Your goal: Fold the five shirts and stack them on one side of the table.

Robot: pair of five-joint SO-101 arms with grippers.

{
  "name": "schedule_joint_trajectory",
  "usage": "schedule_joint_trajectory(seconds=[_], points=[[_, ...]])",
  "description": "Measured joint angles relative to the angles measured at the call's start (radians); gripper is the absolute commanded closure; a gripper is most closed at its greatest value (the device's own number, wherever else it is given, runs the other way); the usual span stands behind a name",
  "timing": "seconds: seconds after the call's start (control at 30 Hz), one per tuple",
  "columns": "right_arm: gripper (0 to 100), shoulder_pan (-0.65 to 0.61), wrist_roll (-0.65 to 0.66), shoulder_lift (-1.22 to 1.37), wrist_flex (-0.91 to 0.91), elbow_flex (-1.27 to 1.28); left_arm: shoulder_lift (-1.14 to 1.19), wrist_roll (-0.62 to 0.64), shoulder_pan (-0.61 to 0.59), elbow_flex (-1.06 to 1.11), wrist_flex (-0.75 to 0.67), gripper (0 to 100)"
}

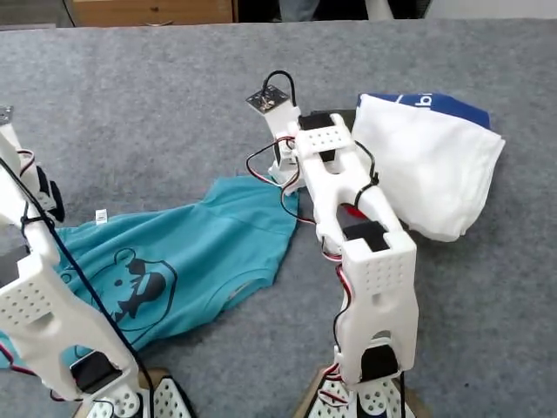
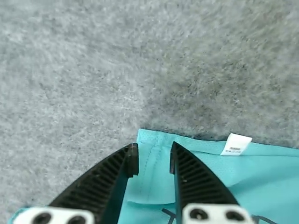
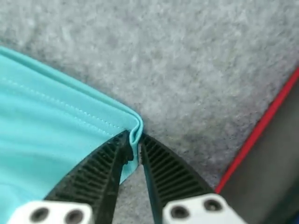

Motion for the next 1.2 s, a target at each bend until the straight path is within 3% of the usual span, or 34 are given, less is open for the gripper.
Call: schedule_joint_trajectory(seconds=[0.97, 1.2], points=[[98.6, 0.0, 0.0, 0.0, 0.0, 0.0, 0.137, -0.052, -0.023, -0.003, -0.017, 86], [98.6, 0.0, 0.0, 0.0, 0.0, 0.0, 0.144, -0.055, -0.034, -0.026, 0.006, 81]])
